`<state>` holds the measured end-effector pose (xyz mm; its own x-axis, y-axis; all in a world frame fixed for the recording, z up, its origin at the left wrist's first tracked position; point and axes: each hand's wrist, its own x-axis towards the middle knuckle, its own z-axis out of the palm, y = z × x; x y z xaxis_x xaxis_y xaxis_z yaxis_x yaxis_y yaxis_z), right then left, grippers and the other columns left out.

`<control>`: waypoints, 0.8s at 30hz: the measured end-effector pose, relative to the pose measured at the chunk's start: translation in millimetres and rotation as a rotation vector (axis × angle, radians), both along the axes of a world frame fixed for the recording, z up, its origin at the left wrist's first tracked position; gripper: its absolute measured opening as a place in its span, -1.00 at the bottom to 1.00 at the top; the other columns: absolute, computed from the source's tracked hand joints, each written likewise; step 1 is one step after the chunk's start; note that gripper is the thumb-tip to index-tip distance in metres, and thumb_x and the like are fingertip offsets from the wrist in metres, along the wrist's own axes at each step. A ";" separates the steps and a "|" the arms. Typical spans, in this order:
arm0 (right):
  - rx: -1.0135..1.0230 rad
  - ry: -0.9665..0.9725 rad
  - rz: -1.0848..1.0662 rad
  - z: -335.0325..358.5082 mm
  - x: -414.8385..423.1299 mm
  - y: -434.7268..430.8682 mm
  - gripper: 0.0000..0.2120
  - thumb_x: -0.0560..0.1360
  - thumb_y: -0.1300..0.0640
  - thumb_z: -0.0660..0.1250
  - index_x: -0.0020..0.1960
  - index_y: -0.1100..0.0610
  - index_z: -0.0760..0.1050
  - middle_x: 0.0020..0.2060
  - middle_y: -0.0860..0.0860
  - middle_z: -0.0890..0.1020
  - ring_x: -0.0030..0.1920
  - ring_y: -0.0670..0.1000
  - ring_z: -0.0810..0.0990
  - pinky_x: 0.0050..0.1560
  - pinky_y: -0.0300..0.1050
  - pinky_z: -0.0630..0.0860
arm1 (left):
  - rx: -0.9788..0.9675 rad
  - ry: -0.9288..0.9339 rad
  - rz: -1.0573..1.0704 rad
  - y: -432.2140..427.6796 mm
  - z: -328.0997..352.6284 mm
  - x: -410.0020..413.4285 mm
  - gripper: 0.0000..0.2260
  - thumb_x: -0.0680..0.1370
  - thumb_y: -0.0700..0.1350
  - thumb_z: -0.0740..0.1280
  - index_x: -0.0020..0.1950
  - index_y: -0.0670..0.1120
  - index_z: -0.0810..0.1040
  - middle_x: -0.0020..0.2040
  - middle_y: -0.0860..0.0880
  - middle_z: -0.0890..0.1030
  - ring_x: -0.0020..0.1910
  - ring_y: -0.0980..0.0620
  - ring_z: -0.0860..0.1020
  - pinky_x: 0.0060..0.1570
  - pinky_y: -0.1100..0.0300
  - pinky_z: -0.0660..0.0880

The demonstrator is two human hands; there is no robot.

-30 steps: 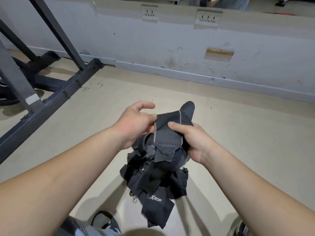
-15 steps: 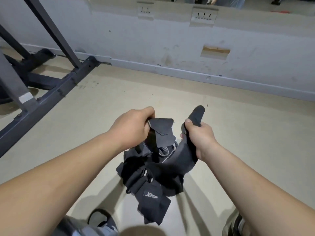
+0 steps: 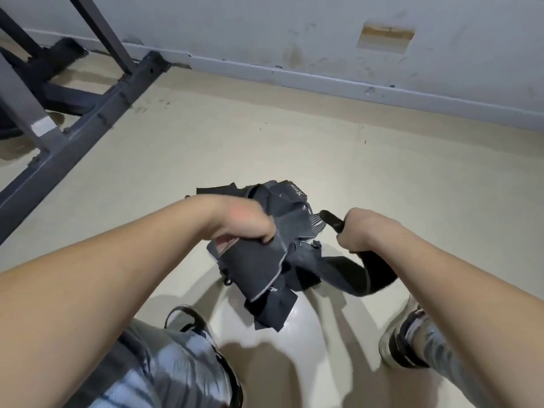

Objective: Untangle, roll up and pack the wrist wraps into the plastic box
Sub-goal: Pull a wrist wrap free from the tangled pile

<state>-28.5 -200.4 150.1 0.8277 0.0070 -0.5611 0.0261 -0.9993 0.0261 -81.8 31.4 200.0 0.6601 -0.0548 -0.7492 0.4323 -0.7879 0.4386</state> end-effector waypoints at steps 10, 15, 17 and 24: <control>0.532 -0.028 -0.443 -54.4 -13.1 -33.9 -0.88 0.60 0.13 0.25 -0.01 0.17 0.51 -0.12 0.10 0.62 -0.03 0.20 0.61 -0.05 -0.04 0.49 | 0.248 0.320 -0.311 -24.2 -81.9 -19.2 -0.82 0.56 -0.15 0.23 0.08 -0.21 0.52 0.00 -0.26 0.51 -0.30 -0.19 0.54 -0.26 0.16 0.50; 0.848 -0.193 -0.579 -88.9 -1.2 -17.1 -0.86 0.62 0.14 0.32 -0.11 0.09 0.57 -0.27 -0.01 0.61 -0.21 0.07 0.56 -0.21 -0.12 0.45 | 0.312 0.236 -0.201 -27.3 -176.6 -48.0 -0.72 0.48 -0.08 0.24 0.11 -0.12 0.61 0.11 -0.14 0.61 0.10 -0.18 0.60 0.19 0.01 0.57; 0.899 -0.224 -0.571 -92.3 16.7 -9.7 -0.81 0.63 0.07 0.32 -0.07 0.16 0.58 -0.27 0.01 0.60 -0.23 0.05 0.53 -0.18 -0.09 0.45 | 0.278 0.238 -0.160 -23.7 -196.1 -45.9 -0.72 0.50 -0.13 0.23 0.14 -0.08 0.63 0.13 -0.11 0.60 0.21 -0.20 0.58 0.33 -0.10 0.53; 1.015 -0.123 -0.699 -115.7 20.3 0.9 -0.76 0.69 0.03 0.28 0.04 0.16 0.62 -0.13 0.02 0.67 -0.14 0.04 0.60 -0.05 -0.10 0.54 | 0.128 0.157 -0.035 -15.5 -231.4 -41.7 -0.85 0.62 -0.12 0.25 -0.15 -0.07 0.50 0.02 -0.13 0.63 0.08 -0.18 0.61 0.19 -0.01 0.56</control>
<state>-8.2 -199.5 34.4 0.8755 -0.0707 -0.4780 -0.4685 -0.3670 -0.8036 -123.5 15.9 -31.5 0.5342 0.0270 -0.8449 0.4590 -0.8486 0.2631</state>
